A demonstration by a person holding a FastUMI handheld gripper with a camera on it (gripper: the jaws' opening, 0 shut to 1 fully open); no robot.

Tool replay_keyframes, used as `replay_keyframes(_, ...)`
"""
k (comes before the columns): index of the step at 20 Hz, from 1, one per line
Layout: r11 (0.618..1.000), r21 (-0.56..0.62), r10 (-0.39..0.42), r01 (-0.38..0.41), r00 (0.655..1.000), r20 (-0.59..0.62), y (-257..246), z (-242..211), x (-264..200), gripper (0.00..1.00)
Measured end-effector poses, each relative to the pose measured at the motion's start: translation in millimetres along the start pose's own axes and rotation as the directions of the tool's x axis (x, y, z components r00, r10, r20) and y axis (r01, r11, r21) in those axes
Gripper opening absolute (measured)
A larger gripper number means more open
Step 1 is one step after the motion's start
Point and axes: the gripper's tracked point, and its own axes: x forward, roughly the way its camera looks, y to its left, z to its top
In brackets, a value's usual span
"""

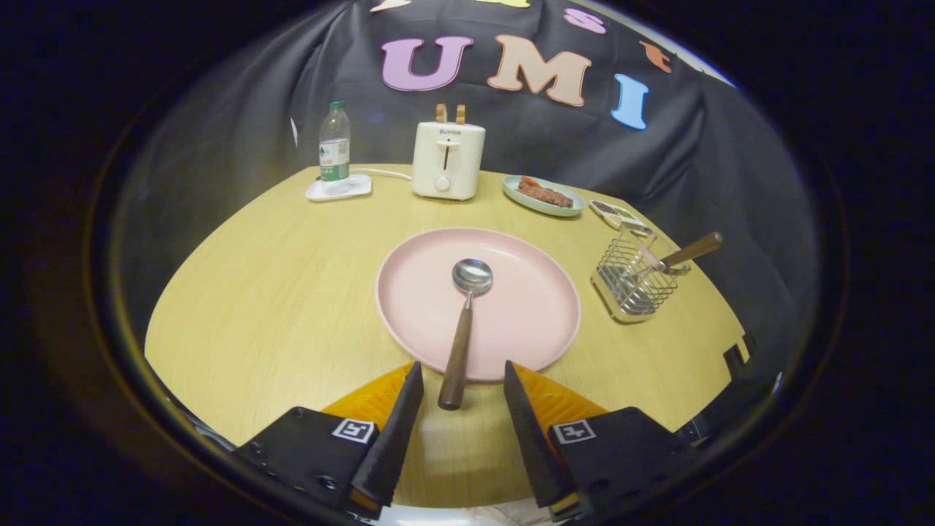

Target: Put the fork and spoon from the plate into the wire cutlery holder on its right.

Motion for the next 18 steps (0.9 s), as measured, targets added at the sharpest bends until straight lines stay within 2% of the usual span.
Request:
replay_keyframes(5, 1.0, -0.009, -0.023, 0.022, 1.0, -0.021, 0.6, 1.0, 3.0, 0.34)
replay_keyframes(8, 0.998, -0.037, -0.051, 0.05, 0.998, -0.026, -4.9, 1.5, 7.1, 0.32)
replay_keyframes(9, 0.998, -0.042, -0.054, 0.053, 0.998, -0.035, -4.8, 1.9, 5.0, 0.11)
replay_keyframes(12, 0.999, -0.01, -0.04, 0.039, 0.998, -0.045, -4.5, 4.1, 4.5, 0.11)
replay_keyframes(14, 1.0, 0.028, -0.004, 0.005, 0.999, -0.041, -1.2, 7.4, 5.9, 0.09)
replay_keyframes(18, 0.999, 0.037, 0.013, -0.011, 0.998, -0.058, -6.4, 10.8, 6.0, 0.03)
